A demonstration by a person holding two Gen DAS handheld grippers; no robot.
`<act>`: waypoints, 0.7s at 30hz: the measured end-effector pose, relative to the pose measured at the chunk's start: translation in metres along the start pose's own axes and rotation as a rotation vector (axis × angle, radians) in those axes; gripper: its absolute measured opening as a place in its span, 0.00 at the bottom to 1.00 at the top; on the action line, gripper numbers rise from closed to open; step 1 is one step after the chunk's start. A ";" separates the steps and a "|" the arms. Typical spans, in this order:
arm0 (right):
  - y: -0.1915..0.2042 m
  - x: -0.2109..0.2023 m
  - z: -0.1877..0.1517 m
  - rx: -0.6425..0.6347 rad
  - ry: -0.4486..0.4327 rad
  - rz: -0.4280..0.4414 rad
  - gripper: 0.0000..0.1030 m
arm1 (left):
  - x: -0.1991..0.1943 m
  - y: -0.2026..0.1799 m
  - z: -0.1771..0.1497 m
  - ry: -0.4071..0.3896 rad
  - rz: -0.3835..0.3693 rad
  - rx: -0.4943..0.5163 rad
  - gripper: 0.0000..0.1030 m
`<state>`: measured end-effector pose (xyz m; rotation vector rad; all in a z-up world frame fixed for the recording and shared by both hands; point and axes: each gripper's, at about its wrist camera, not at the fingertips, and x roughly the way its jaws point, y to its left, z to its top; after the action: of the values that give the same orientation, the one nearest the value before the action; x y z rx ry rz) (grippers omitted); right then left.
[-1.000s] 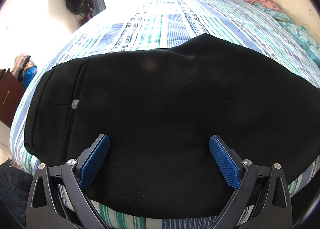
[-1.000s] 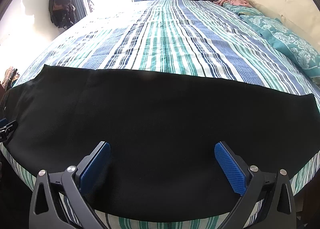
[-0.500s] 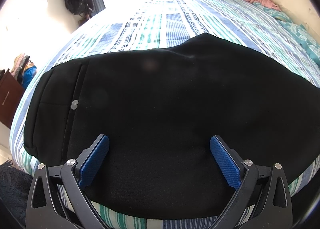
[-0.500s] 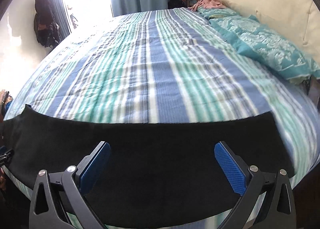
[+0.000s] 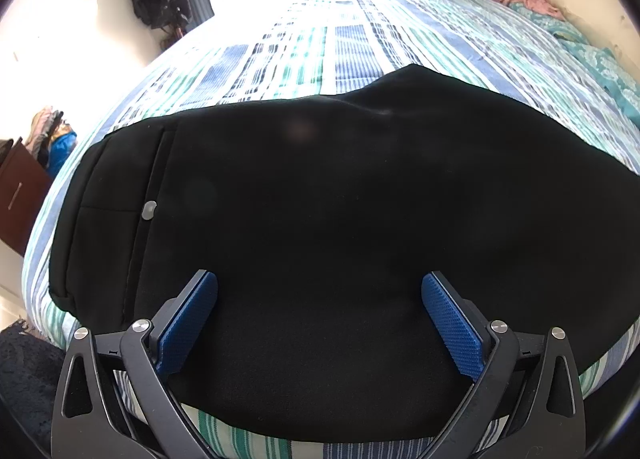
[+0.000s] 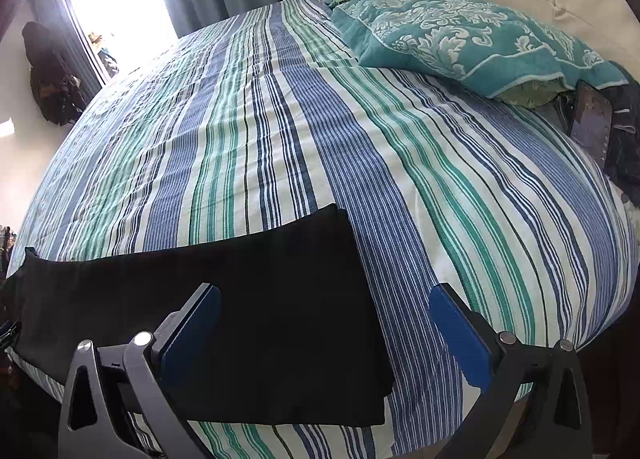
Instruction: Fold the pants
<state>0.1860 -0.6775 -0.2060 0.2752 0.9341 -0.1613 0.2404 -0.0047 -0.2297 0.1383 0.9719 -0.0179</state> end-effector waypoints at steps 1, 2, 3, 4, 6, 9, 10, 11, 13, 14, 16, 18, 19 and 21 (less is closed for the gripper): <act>-0.001 0.001 -0.001 0.001 0.004 0.012 1.00 | 0.000 -0.001 0.000 0.000 0.002 0.000 1.00; -0.001 0.003 -0.003 0.004 0.008 0.016 1.00 | 0.001 -0.001 0.000 0.001 0.003 -0.001 1.00; -0.003 0.004 -0.003 0.008 0.014 0.023 1.00 | 0.001 -0.001 0.000 0.002 0.004 -0.001 1.00; -0.005 0.005 -0.004 0.010 0.020 0.031 0.99 | 0.001 -0.001 0.000 0.003 0.005 -0.001 1.00; -0.008 0.005 -0.003 0.015 0.023 0.060 0.96 | 0.002 -0.001 0.002 0.006 0.004 0.001 1.00; -0.019 0.005 0.004 0.053 0.034 0.105 0.85 | 0.003 -0.002 0.002 0.007 0.005 0.001 1.00; -0.024 0.005 0.007 0.069 0.043 0.117 0.82 | 0.002 -0.002 0.001 0.006 0.006 0.001 1.00; -0.029 0.007 0.010 0.087 0.055 0.131 0.77 | 0.002 -0.002 0.001 0.004 0.007 0.001 1.00; -0.037 0.012 0.014 0.118 0.099 0.186 0.67 | 0.003 -0.003 0.001 0.004 0.008 0.000 1.00; -0.039 0.016 0.016 0.122 0.121 0.214 0.60 | 0.003 -0.003 0.001 0.005 0.008 0.000 1.00; -0.037 0.022 0.017 0.104 0.152 0.246 0.55 | 0.003 -0.003 0.001 0.005 0.008 0.001 1.00; -0.033 0.031 0.016 0.081 0.184 0.239 0.54 | 0.003 -0.003 0.001 0.004 0.009 0.001 1.00; -0.034 0.036 0.014 0.081 0.200 0.238 0.52 | 0.003 -0.003 0.001 0.004 0.009 0.000 1.00; -0.031 0.047 0.011 0.067 0.237 0.253 0.49 | 0.003 -0.003 0.001 0.004 0.008 0.000 1.00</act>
<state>0.2139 -0.7109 -0.2428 0.4788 1.1201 0.0754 0.2430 -0.0075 -0.2316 0.1422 0.9756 -0.0097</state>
